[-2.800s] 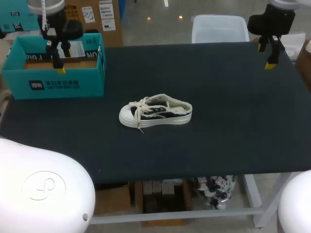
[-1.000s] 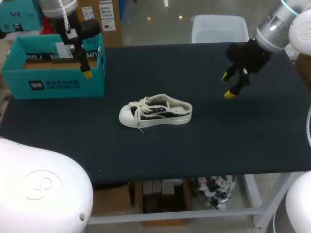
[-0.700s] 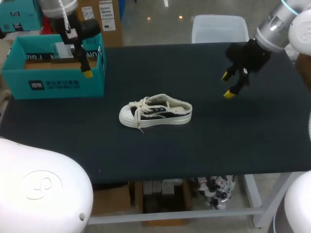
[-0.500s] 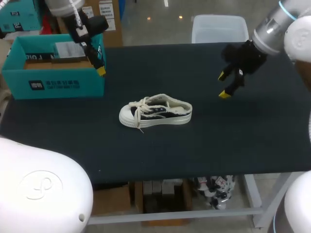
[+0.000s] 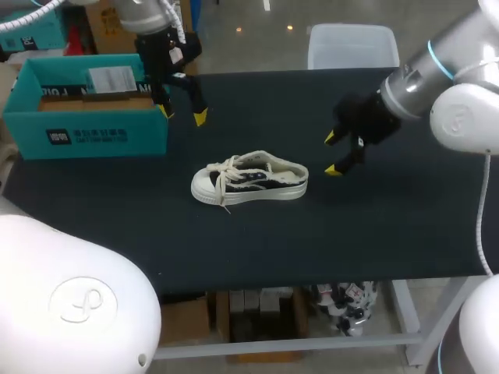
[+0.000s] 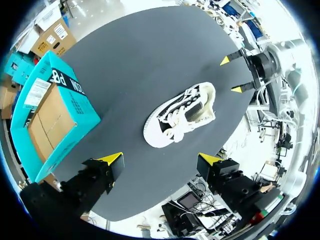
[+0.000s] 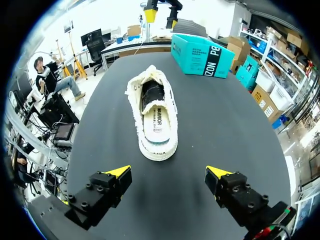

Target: Open the shoe tongue, take the insole out of the shoe, put the insole back into the shoe, and pack the shoe into the shoebox

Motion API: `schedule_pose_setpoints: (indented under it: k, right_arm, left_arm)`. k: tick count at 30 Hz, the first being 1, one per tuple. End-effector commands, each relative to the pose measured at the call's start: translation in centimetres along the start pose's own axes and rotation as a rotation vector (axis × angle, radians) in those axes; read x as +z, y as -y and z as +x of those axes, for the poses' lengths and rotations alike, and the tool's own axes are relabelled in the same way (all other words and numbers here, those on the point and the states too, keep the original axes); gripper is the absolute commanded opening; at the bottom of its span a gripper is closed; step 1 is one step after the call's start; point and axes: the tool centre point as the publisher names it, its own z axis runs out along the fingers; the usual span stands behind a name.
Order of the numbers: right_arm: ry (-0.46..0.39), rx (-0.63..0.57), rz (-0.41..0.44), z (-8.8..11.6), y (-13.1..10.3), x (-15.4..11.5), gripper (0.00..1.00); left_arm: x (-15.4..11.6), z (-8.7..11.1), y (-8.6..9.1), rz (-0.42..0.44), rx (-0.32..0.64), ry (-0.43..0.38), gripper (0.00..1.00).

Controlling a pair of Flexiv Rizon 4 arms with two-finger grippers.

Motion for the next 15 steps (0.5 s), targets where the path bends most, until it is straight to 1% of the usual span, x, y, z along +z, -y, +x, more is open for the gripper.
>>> schedule_pose_setpoints:
  k: [1, 13, 14, 15]
  right_arm:
    - [0.041, -0.002, -0.028, 0.3, 0.4, 1.8, 1.0]
    - [0.022, -0.008, -0.075, 0.7, -0.6, 4.4, 1.0]
    - [0.018, -0.001, -0.083, 0.8, -0.7, 4.6, 1.0]
    - [0.014, 0.003, -0.084, 0.8, -0.8, 4.9, 1.0]
  left_arm:
    - [1.7, 0.7, 0.9, -0.031, -0.014, 0.028, 1.0]
    - [1.7, 0.7, 0.9, -0.031, -0.014, 0.028, 1.0]
    - [2.1, 1.1, 1.3, 0.022, -0.098, 0.066, 1.0]
    - [2.6, 1.6, 1.3, 0.045, -0.143, 0.085, 1.0]
